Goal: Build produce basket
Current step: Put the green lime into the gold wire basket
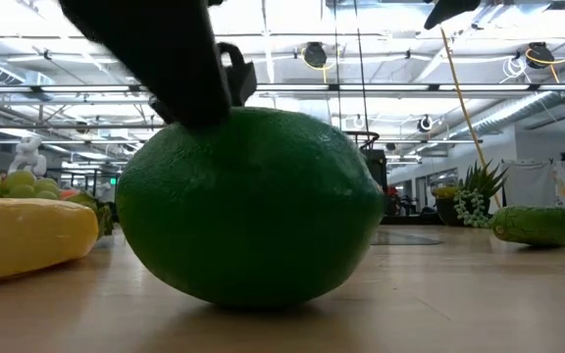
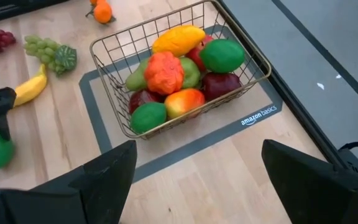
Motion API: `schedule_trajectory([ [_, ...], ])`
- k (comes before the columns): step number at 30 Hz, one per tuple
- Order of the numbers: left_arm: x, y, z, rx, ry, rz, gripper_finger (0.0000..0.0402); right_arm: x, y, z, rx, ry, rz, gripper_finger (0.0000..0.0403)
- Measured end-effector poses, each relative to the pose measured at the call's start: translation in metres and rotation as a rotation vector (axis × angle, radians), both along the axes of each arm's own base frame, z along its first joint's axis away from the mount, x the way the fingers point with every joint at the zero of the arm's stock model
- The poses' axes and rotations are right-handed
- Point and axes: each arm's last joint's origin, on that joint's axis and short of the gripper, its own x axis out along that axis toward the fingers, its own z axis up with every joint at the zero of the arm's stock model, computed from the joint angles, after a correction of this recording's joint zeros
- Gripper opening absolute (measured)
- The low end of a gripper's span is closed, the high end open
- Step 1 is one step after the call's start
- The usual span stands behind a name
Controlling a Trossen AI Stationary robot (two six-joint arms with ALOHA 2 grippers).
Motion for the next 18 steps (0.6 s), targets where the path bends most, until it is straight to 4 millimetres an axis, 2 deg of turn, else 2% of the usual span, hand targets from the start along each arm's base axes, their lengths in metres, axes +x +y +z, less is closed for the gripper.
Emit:
schedule_trajectory([
  [4,0.004,0.004,-0.011,0.017,0.019,-0.007,0.04,0.002,0.0,-0.001,-0.001,0.004,0.002,0.0341],
  [11,0.011,0.011,-0.018,0.022,0.022,0.012,0.0393,0.008,-0.001,-0.002,-0.005,0.002,0.005,0.0341],
  [18,0.018,0.019,-0.016,0.028,-0.005,0.009,0.0331,0.011,-0.002,-0.003,0.002,0.003,-0.002,0.0341],
])
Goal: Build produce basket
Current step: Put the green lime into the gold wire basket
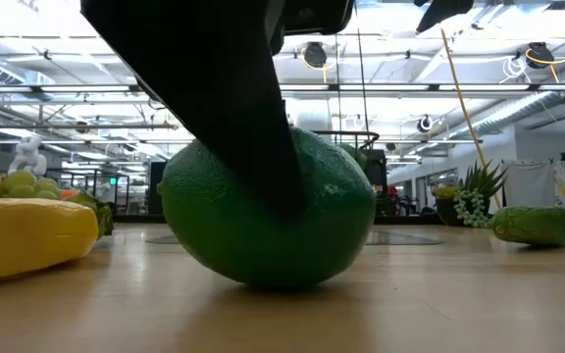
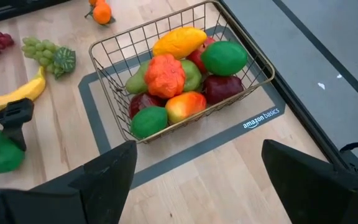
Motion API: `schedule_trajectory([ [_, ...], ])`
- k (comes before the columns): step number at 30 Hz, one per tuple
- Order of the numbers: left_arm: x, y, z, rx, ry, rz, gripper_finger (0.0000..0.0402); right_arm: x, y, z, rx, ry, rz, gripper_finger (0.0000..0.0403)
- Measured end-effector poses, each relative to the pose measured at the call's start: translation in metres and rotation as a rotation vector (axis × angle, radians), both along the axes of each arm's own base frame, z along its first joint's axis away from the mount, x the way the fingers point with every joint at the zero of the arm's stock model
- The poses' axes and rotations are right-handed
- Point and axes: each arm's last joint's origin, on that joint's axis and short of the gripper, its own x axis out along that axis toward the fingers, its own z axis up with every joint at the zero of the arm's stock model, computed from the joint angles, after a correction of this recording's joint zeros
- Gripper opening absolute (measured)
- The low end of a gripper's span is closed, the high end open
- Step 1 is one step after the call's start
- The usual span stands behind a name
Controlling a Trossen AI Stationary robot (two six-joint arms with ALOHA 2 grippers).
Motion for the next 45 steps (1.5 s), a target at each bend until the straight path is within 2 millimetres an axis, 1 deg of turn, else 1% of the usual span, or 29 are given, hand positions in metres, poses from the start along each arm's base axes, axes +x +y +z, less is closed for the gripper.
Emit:
schedule_trajectory([
  [2,0.0,0.0,0.0,0.002,0.002,-0.006,0.0319,0.0,0.0,0.0,0.0,0.0,-0.001,0.0341],
  [4,-0.003,0.002,0.003,0.01,0.019,-0.007,0.0316,0.0,0.0,0.0,0.0,-0.001,-0.001,0.0341],
  [8,-0.01,0.01,0.018,0.023,0.058,0.015,0.0329,0.0,0.0,0.0,0.012,-0.006,-0.015,0.0341],
  [11,-0.012,0.02,0.037,0.029,0.027,-0.002,0.0332,0.003,0.0,0.001,0.03,-0.03,-0.038,0.0341],
  [18,-0.017,0.052,0.083,0.032,-0.055,0.037,0.0315,0.007,-0.001,0.003,0.035,-0.08,-0.048,0.0341],
  [24,-0.03,0.086,0.13,0.04,-0.153,0.087,0.0334,0.013,-0.002,0.01,0.011,-0.161,-0.034,0.0341],
  [29,-0.051,0.118,0.171,0.069,-0.236,0.1,0.0328,0.017,-0.002,0.016,0.025,-0.247,-0.055,0.0341],
  [34,-0.079,0.146,0.204,0.104,-0.295,0.121,0.0324,0.023,-0.003,0.019,0.047,-0.313,-0.083,0.0341],
  [37,-0.096,0.158,0.221,0.108,-0.337,0.137,0.033,0.028,-0.004,0.02,0.056,-0.331,-0.09,0.0341],
  [42,-0.127,0.17,0.248,0.118,-0.421,0.138,0.0332,0.038,-0.005,0.015,0.101,-0.333,-0.122,0.0341],
  [45,-0.144,0.178,0.261,0.113,-0.468,0.157,0.0332,0.044,-0.005,0.014,0.113,-0.341,-0.097,0.0341],
])
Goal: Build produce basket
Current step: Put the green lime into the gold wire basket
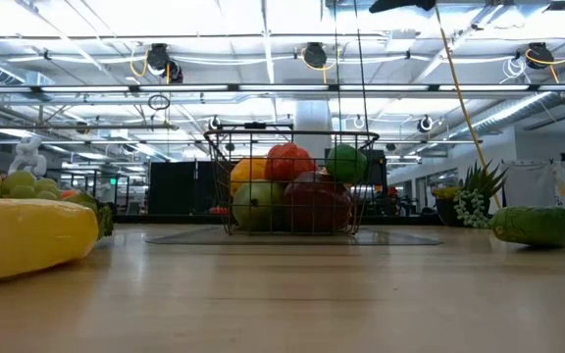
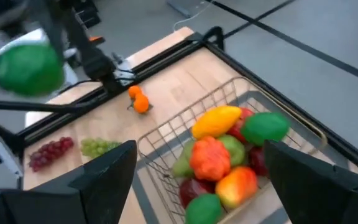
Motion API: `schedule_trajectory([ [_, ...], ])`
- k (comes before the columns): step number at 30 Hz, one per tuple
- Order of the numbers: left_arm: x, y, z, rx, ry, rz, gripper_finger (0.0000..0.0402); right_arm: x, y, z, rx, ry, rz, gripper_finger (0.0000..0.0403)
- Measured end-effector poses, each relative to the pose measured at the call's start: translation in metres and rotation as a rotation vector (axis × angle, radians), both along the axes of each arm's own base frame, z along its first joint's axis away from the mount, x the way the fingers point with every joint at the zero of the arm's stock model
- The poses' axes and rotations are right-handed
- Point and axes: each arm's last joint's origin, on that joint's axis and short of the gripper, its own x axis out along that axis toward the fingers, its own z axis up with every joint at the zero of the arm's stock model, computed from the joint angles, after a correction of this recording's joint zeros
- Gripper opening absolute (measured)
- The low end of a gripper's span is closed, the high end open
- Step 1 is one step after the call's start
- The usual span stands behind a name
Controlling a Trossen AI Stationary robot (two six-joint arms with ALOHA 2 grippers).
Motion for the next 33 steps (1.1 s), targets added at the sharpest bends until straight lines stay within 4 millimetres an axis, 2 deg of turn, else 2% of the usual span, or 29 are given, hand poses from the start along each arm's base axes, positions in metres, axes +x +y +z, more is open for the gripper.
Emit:
schedule_trajectory([
  [7,-0.04,0.013,0.025,-0.002,-0.115,0.056,0.0333,0.022,0.006,0.005,-0.086,-0.1,0.105,0.0316],
  [17,-0.092,0.02,0.05,-0.01,-0.27,0.095,0.0333,0.054,0.02,0.02,-0.157,-0.353,0.166,0.0215],
  [24,-0.125,0.023,0.063,-0.03,-0.384,0.099,0.0333,0.08,0.023,0.012,-0.084,-0.42,0.15,0.0166],
  [33,-0.153,0.026,0.084,-0.034,-0.612,0.098,0.0333,0.106,0.026,0.003,-0.036,-0.484,0.145,0.0132],
])
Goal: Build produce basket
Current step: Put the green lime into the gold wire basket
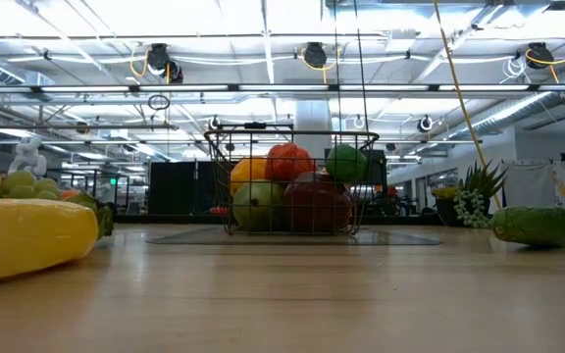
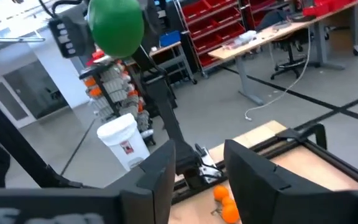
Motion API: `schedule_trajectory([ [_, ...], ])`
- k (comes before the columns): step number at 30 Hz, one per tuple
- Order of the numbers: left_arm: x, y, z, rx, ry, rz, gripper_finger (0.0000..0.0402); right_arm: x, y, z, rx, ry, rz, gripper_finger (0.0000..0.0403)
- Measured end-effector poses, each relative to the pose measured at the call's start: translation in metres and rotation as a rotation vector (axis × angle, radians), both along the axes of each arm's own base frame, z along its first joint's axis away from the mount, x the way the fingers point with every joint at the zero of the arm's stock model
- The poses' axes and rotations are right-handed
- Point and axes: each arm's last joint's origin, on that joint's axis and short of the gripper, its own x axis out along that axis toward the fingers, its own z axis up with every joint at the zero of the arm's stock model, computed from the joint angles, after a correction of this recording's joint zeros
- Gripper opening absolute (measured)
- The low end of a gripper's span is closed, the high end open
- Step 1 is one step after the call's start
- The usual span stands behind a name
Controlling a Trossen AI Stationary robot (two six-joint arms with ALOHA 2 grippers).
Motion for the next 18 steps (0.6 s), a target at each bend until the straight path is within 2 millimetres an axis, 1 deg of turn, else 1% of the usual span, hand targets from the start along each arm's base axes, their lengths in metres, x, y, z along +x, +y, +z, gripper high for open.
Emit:
schedule_trajectory([
  [4,-0.01,0.001,0.006,-0.009,-0.072,0.0,0.0333,0.006,0.002,-0.002,-0.005,-0.016,0.006,0.0119],
  [8,-0.02,0.002,0.011,-0.017,-0.134,0.0,0.0333,0.006,0.002,-0.002,-0.007,-0.015,0.007,0.011],
  [12,-0.029,0.003,0.017,-0.016,-0.202,0.008,0.0333,0.004,0.002,0.0,-0.027,-0.022,0.01,0.0104],
  [18,-0.039,0.006,0.022,-0.008,-0.263,0.072,0.0333,-0.002,0.002,0.006,-0.065,-0.034,0.011,0.0096],
])
